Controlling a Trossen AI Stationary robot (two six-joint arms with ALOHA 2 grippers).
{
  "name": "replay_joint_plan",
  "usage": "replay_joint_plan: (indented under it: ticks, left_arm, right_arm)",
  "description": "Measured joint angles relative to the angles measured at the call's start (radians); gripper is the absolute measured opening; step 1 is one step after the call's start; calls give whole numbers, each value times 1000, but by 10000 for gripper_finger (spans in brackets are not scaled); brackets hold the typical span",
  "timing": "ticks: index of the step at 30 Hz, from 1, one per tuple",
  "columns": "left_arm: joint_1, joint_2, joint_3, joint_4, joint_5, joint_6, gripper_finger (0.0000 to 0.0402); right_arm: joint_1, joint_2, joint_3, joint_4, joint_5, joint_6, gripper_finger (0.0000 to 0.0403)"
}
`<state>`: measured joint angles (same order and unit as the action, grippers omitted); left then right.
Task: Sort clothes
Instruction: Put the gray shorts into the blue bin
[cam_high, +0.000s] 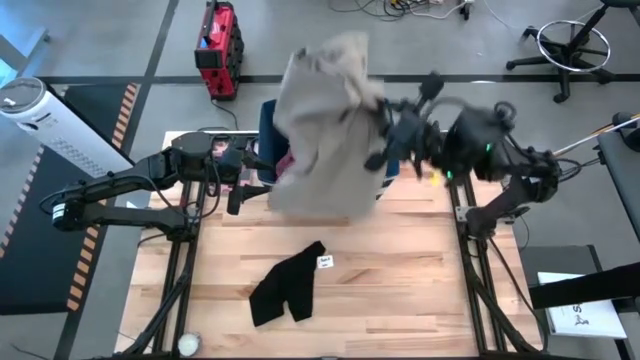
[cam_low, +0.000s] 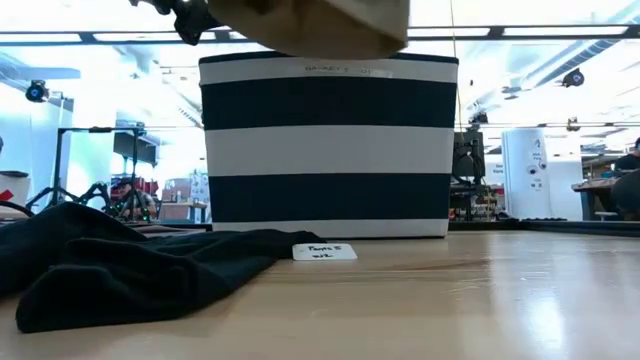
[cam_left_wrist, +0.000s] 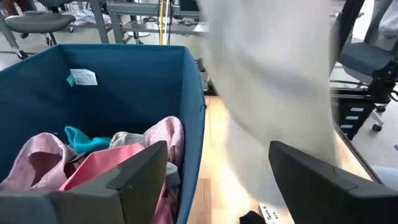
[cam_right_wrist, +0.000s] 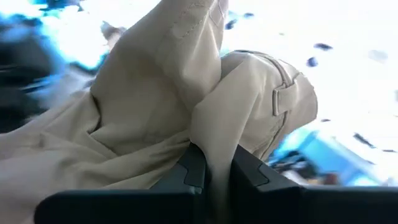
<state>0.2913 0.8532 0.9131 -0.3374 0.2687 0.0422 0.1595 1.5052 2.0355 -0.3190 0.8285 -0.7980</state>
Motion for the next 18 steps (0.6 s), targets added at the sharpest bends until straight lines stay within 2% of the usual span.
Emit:
replay_joint_plan:
  ticks: [3,6,8,13,16,18]
  left_arm:
    - [0,0,0,0,0,0,277]
    - [0,0,0,0,0,0,281]
    - [0,0,0,0,0,0,282]
    - [0,0,0,0,0,0,276]
    - [0,0,0,0,0,0,273]
    - [0,0,0,0,0,0,272]
  right_arm:
    - [-95,2,1,106,-58,-77,12]
    - [-200,3,1,142,-145,-87,12]
    - [-271,5,1,143,-189,-68,12]
    - [-423,39,0,135,-199,-32,12]
    - [-480,67,0,105,-208,20,12]
    - [-500,81,0,27,-262,84,12]
